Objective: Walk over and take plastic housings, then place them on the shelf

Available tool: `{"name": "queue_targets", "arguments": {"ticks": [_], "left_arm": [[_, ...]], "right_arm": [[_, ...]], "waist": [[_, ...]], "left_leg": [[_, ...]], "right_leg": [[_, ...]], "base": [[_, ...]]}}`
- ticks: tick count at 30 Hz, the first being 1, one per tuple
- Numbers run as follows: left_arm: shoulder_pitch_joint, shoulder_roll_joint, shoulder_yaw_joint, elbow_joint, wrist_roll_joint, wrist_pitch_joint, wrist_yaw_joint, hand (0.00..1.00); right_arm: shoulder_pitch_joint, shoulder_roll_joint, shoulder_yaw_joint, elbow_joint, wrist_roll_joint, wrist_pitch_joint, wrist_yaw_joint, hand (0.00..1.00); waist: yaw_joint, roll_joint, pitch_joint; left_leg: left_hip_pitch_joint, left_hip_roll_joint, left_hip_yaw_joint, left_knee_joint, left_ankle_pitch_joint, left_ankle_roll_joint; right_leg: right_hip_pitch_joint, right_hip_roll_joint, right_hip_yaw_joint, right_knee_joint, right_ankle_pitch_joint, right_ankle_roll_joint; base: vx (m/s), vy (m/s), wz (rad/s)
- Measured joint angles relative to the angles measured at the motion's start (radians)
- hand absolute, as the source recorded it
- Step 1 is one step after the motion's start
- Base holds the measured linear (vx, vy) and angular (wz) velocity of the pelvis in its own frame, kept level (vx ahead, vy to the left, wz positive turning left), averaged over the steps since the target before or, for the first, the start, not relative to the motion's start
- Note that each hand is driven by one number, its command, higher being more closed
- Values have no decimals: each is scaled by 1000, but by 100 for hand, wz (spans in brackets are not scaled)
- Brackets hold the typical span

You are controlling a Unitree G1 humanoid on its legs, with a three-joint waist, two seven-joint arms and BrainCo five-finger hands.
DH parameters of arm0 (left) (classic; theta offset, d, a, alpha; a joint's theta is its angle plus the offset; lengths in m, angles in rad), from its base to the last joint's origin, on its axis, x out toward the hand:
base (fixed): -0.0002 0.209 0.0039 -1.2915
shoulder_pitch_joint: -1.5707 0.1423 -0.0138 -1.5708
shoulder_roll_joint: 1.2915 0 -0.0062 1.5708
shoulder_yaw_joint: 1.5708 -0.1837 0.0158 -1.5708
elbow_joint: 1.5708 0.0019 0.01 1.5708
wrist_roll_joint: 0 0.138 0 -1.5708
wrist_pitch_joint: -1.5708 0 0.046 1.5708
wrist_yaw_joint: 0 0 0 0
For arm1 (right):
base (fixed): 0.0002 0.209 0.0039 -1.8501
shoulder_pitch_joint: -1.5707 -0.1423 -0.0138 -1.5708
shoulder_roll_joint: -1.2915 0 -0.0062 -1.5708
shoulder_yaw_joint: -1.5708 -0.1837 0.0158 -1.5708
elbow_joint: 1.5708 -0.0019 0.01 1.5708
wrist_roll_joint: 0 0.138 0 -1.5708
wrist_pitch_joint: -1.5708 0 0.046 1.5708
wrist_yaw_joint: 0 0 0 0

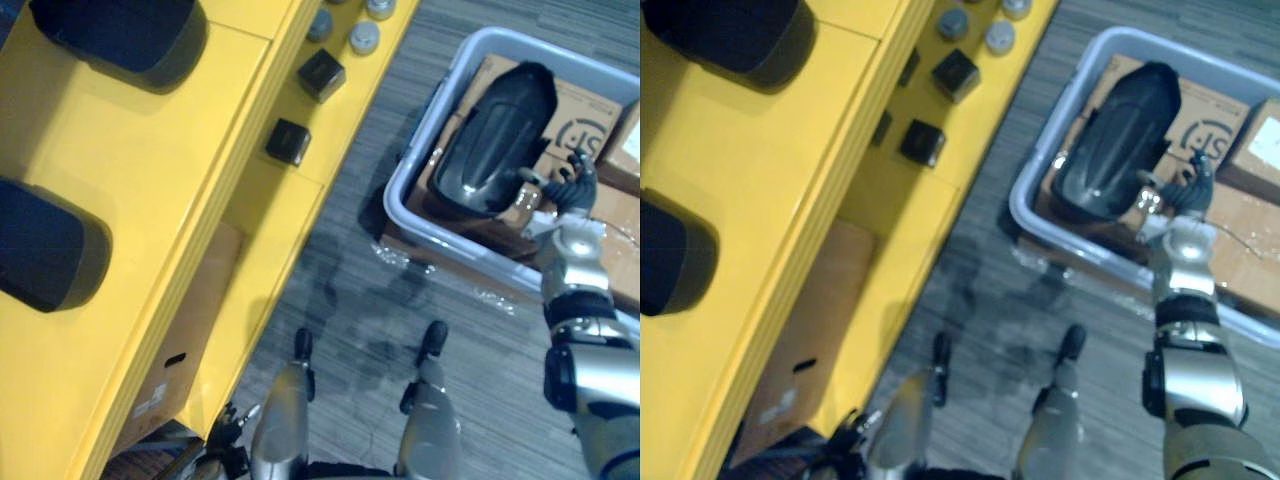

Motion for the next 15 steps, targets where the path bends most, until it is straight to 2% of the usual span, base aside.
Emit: {"name": "queue_targets", "arguments": {"ticks": [4,5,7,8,10,15], "left_arm": [[0,2,-27,1,-30,0,-14,0],[1,3,-31,1,-34,-1,-18,0],[1,3,-32,2,-38,-1,-21,0],[1,4,-32,2,-38,-1,-25,0],[1,4,-33,0,-39,-2,-28,0],[1,3,-36,0,-66,-2,-31,0]], "right_arm": [[-25,-28,1,15,-2,24,-41,0],[-30,-28,2,15,-7,35,-53,0],[-42,-30,2,23,-19,50,-67,0],[-55,-32,2,35,-20,58,-79,100],[-65,-39,3,48,-21,66,-88,100],[-86,-90,24,72,-42,132,-84,100]], "waist": [[1,18,8],[2,18,8],[2,18,8],[2,18,8],[6,18,8],[15,19,8]], "left_leg": [[-2,1,-2,-2,0,0],[-3,1,-2,-4,1,0],[-3,1,-3,-7,2,0],[-2,1,-4,-11,3,0],[-3,1,-7,-13,5,0],[-3,1,-9,-15,6,0]], "right_leg": [[-2,0,-2,0,-3,6],[-4,0,-2,0,0,18],[-4,0,-5,0,0,19],[-5,0,-7,0,0,19],[-5,0,-13,0,0,19],[-5,0,-18,0,0,19]], "base": [[0,0,0],[0,0,0],[11,-3,2],[23,-5,4],[22,-6,4],[0,0,0]]}}
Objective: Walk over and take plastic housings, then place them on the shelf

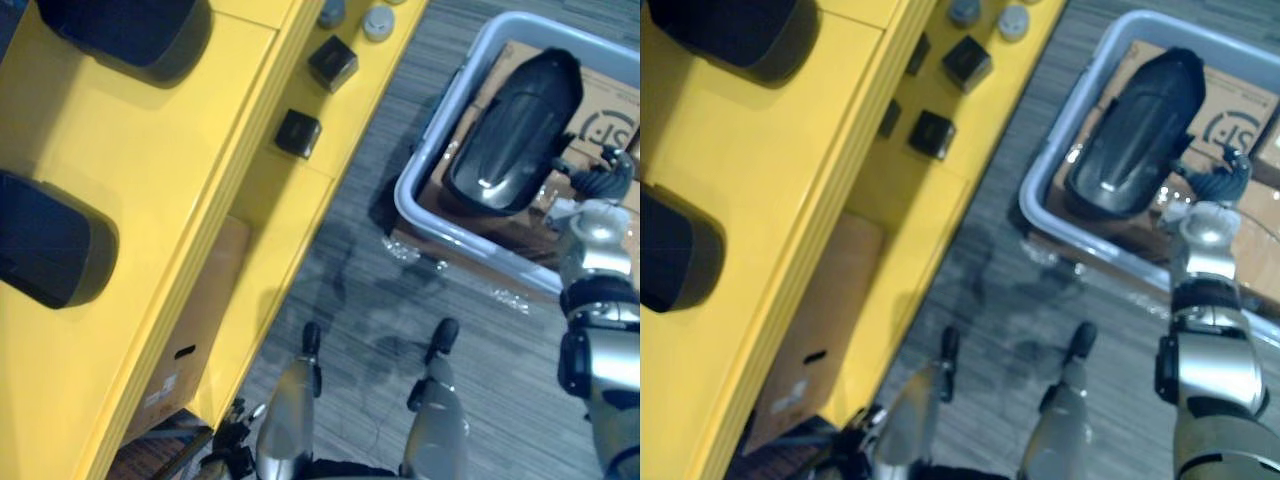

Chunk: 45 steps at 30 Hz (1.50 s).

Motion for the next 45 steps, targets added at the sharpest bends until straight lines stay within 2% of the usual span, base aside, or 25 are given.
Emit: {"name": "queue_targets", "arguments": {"ticks": [4,8,13,15,17,21,28,29,33,34,35,36,38,39,42,45], "left_arm": [[0,0,0,-1,0,0,-2,0],[0,2,-6,-1,0,0,-2,0],[0,6,-18,-6,0,-1,-1,0],[0,7,-20,-8,1,-1,0,0],[1,8,-25,-10,4,-13,7,0],[7,8,-31,-16,12,-40,15,0],[22,12,-37,-50,17,-42,33,0],[23,13,-37,-51,25,-42,37,0],[23,18,-37,-54,29,-43,42,0],[25,22,-37,-55,29,-43,42,0],[25,23,-37,-55,29,-44,42,0],[26,25,-37,-60,28,-44,44,0],[27,27,-38,-61,27,-44,47,0],[27,28,-38,-63,27,-44,51,0],[27,29,-41,-71,1,-42,63,0],[29,39,-56,-73,-3,-38,74,0]], "right_arm": [[-5,-41,24,28,-54,28,33,100],[-13,-53,51,61,-109,58,98,100],[-41,-52,88,71,-261,117,131,100],[-49,-52,110,71,-335,157,125,100],[-55,-52,116,74,-353,189,104,100],[-64,-53,127,96,-351,212,66,100],[-59,-55,118,107,-329,240,-1,100],[-58,-57,103,107,-315,240,-18,0],[-50,-72,82,104,-274,238,-98,0],[-44,-76,60,88,-244,229,-159,0],[-42,-80,60,85,-235,225,-170,0],[-34,-96,37,67,-207,191,-216,0],[-13,-104,6,21,-191,146,-248,0],[6,-103,-13,-29,-189,102,-263,0],[47,-96,-32,-181,-166,5,-284,0],[96,-29,-56,-311,-141,-43,-306,0]], "waist": [[2,0,0],[3,2,-2],[12,2,-2],[13,2,-2],[15,2,-2],[16,2,-2],[11,1,-2],[7,0,-1],[8,-11,-2],[4,-18,-5],[2,-19,-5],[-5,-20,-6],[-16,-23,-7],[-18,-26,-7],[-27,-28,-7],[-27,-46,-20]], "left_leg": [[-6,0,-5,0,0,0],[-13,1,-24,-5,9,-3],[-12,4,-27,-18,17,-4],[-12,5,-27,-17,17,-4],[-11,5,-28,-17,18,-5],[-10,8,-29,-17,18,-6],[8,32,-23,-36,28,-16],[12,36,-21,-40,29,-19],[40,59,-3,-70,39,-30],[59,66,9,-88,45,-34],[61,66,10,-90,46,-34],[62,67,12,-94,47,-34],[66,67,16,-95,47,-34],[77,67,26,-100,47,-34],[89,69,39,-105,47,-34],[95,73,54,-111,47,-34]], "right_leg": [[0,0,-5,1,-5,6],[0,2,-24,4,-8,9],[0,5,-28,5,-8,8],[0,6,-28,5,-8,8],[0,6,-28,6,-8,8],[2,8,-28,8,-8,7],[5,30,-24,8,-11,3],[6,35,-22,8,-13,0],[7,55,-4,8,-14,-3],[8,62,3,7,-15,-3],[8,62,3,7,-15,-3],[8,63,4,7,-15,-3],[8,63,7,7,-15,-3],[8,63,19,7,-15,-3],[8,65,32,7,-14,-3],[7,70,44,-7,-11,0]], "base": [[-6,-3,4],[5,-12,12],[5,-6,3],[0,0,0],[0,0,0],[0,0,0],[-3,-22,-5],[-5,-25,-6],[1,-43,-17],[6,-35,-20],[7,-34,-16],[0,0,0],[-4,-1,-7],[-3,6,-16],[-5,1,-15],[1,-10,-12]]}}
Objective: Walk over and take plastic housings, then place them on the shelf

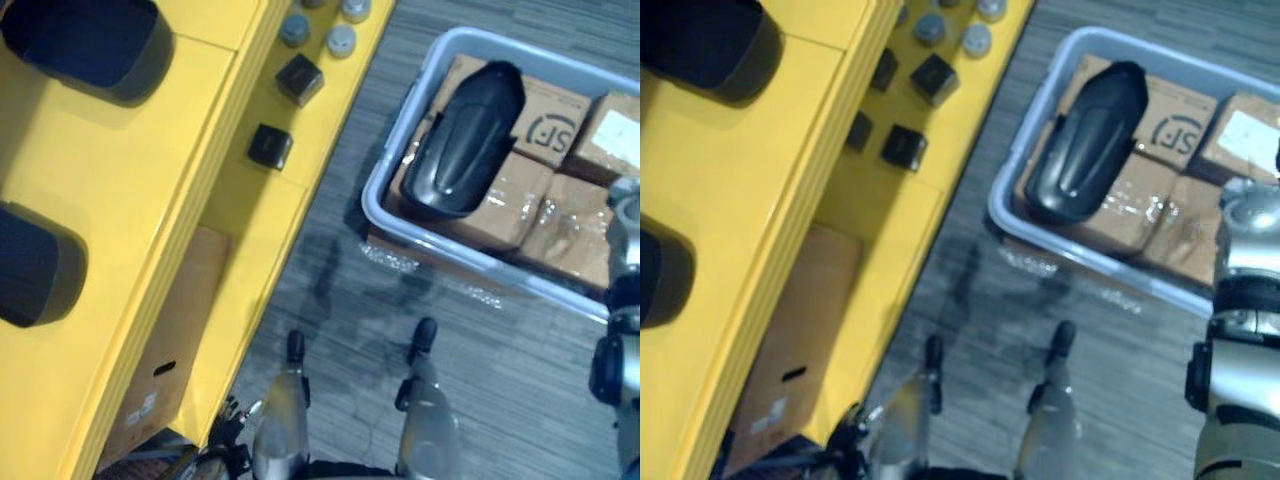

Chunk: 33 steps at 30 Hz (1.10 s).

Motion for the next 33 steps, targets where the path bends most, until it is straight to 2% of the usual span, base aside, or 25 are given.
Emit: {"name": "queue_targets", "arguments": {"ticks": [3,8,11,16,19,26,33], "left_arm": [[0,3,-1,7,-4,1,7,0],[-6,-1,-1,13,-5,-7,7,0],[-12,-4,-1,18,-5,-13,7,0],[-14,-21,-1,37,-4,-27,2,0],[-14,-26,-4,43,4,-28,-4,0],[-15,-29,-10,45,2,-30,-21,0],[-15,-28,-16,47,2,-36,-36,0]], "right_arm": [[33,94,0,-38,28,-7,-5,0],[39,189,13,-31,39,-7,-13,0],[27,198,14,-8,50,-7,-18,0],[-35,210,63,81,59,-8,-22,0],[-45,211,82,110,55,-8,-50,0],[-66,207,83,178,36,-3,-92,0],[-68,191,82,186,19,-2,-172,0]], "waist": [[1,-15,-8],[20,-15,-9],[34,-11,-11],[45,19,-30],[53,37,-41],[60,43,-43],[59,48,-42]], "left_leg": [[2,0,3,-4,0,0],[1,-1,0,-8,1,0],[-1,-7,-7,-9,3,4],[-4,-18,-29,-12,11,8],[-10,-18,-50,-30,28,5],[-8,-18,-63,-63,53,1],[-18,-18,-75,-62,55,0]], "right_leg": [[0,1,4,-4,3,1],[0,0,2,-5,3,1],[2,-5,-5,-5,4,2],[16,-16,-23,-6,4,3],[18,-16,-48,-9,4,4],[18,-17,-65,-12,5,4],[17,-17,-75,-13,5,4]], "base": [[6,-2,-2],[0,0,0],[7,9,9],[-9,13,13],[-21,-19,15],[-17,-9,8],[7,1,5]]}}
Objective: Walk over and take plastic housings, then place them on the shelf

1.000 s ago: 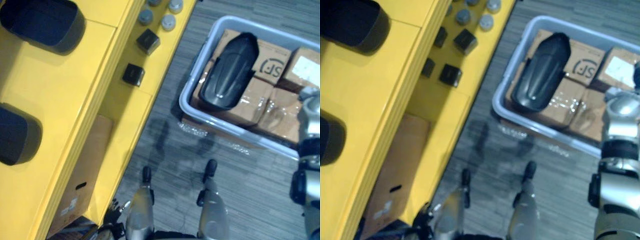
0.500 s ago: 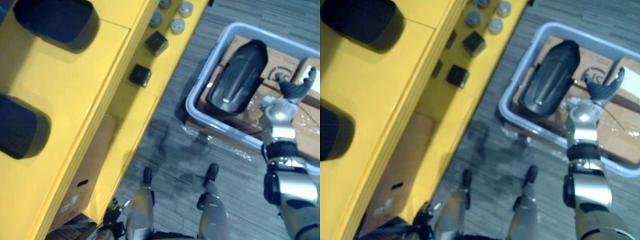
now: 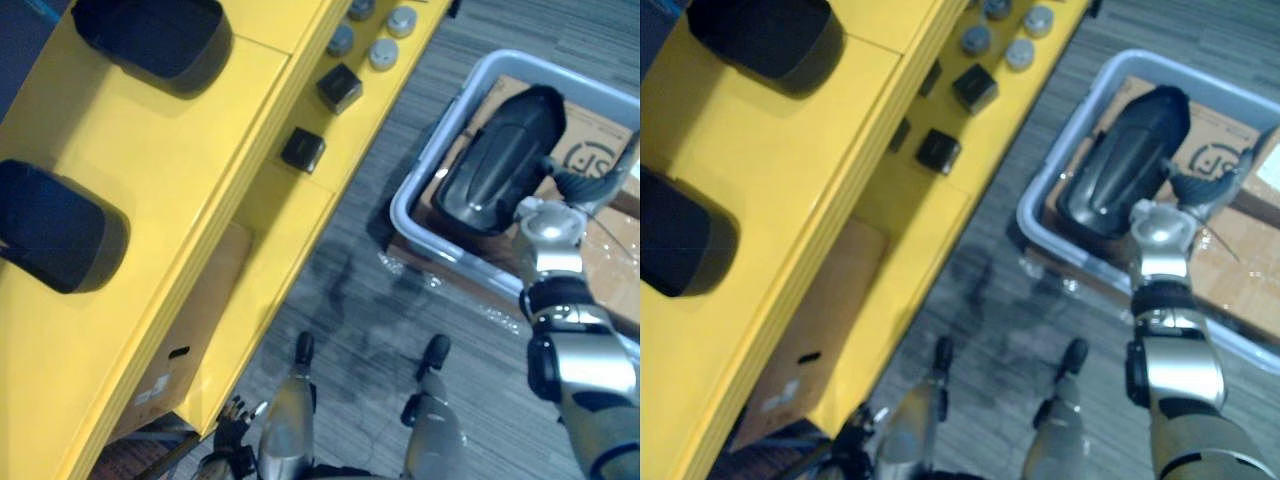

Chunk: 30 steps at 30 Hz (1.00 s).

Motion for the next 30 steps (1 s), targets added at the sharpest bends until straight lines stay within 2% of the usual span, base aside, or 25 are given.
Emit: {"name": "queue_targets", "arguments": {"ticks": [7,13,15,18,22,28,29,30], "left_arm": [[-2,-14,-5,14,0,-3,-9,0],[-3,-12,-5,19,-3,-3,-41,0],[-7,-14,-15,20,-3,-3,-44,0],[-9,-15,-32,19,-3,-3,-45,0],[-9,-14,-33,20,-5,-1,-54,0],[-9,-11,-33,20,-6,5,-75,0],[-9,-11,-33,20,-6,5,-76,0],[-9,-11,-33,20,-6,6,-77,0]], "right_arm": [[-2,-10,2,36,-1,25,9,0],[-5,-22,22,79,20,64,91,0],[-25,-36,41,107,21,81,123,0],[-44,-67,53,108,21,81,146,0],[-51,-95,65,111,7,91,193,0],[-79,-133,111,147,-38,151,284,0],[-79,-136,117,148,-48,160,292,100],[-81,-142,125,151,-71,173,312,100]], "waist": [[0,31,-3],[2,34,-3],[3,45,3],[5,61,8],[5,64,8],[5,64,8],[5,64,8],[5,64,8]], "left_leg": [[-2,0,1,0,0,0],[-3,0,1,0,0,0],[-5,0,0,0,0,-1],[-10,0,-1,0,1,-1],[-20,0,-2,-1,3,-1],[-20,1,-4,-1,4,-1],[-20,1,-4,0,4,-1],[-20,1,-4,0,5,-2]], "right_leg": [[-4,0,1,0,0,0],[-5,0,1,0,0,1],[-6,0,0,-1,0,1],[-9,0,-2,-1,1,1],[-18,0,-4,-1,1,2],[-17,0,-8,-1,1,2],[-17,0,-8,-1,1,2],[-16,0,-9,-1,1,2]], "base": [[0,0,0],[0,0,0],[0,0,0],[0,0,0],[0,0,0],[0,0,0],[0,0,0],[0,0,0]]}}
